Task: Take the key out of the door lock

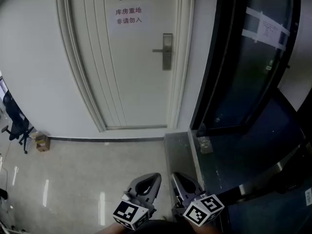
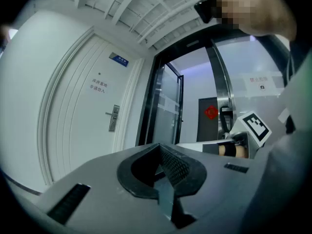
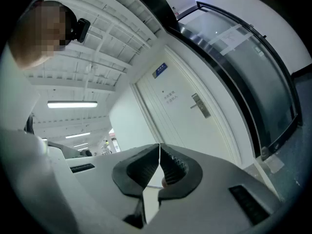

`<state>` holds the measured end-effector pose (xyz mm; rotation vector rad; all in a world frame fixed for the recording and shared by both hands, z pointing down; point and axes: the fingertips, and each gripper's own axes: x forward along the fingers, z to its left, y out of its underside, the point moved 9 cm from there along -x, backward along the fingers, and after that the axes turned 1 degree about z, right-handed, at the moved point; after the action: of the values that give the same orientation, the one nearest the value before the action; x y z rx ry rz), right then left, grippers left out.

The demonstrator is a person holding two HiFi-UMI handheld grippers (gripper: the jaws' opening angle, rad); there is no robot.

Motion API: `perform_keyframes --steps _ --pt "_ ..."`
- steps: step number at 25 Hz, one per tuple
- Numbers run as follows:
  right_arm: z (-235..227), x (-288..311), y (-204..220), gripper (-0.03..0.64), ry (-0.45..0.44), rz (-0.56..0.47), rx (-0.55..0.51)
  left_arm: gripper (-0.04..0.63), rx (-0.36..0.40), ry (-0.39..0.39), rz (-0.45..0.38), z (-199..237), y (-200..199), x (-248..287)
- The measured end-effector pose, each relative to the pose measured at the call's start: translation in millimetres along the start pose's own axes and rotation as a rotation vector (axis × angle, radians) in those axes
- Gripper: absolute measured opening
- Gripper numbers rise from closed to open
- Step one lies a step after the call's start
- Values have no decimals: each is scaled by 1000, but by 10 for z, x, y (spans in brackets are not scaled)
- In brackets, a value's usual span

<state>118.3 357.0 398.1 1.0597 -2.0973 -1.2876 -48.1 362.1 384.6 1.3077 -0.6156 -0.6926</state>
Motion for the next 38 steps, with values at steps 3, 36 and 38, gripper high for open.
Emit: perform_keyframes --steps 3,36,38 --pt "-111 -9 -55 15 -1 -3 4 5 -8 6 5 -49 -6 120" --pt "-1265 2706 -698 15 79 -64 43 5 23 81 -4 2368 -479 2053" --pt "-1340 2900 -720 17 89 -67 56 5 20 86 -5 2559 -494 2150"
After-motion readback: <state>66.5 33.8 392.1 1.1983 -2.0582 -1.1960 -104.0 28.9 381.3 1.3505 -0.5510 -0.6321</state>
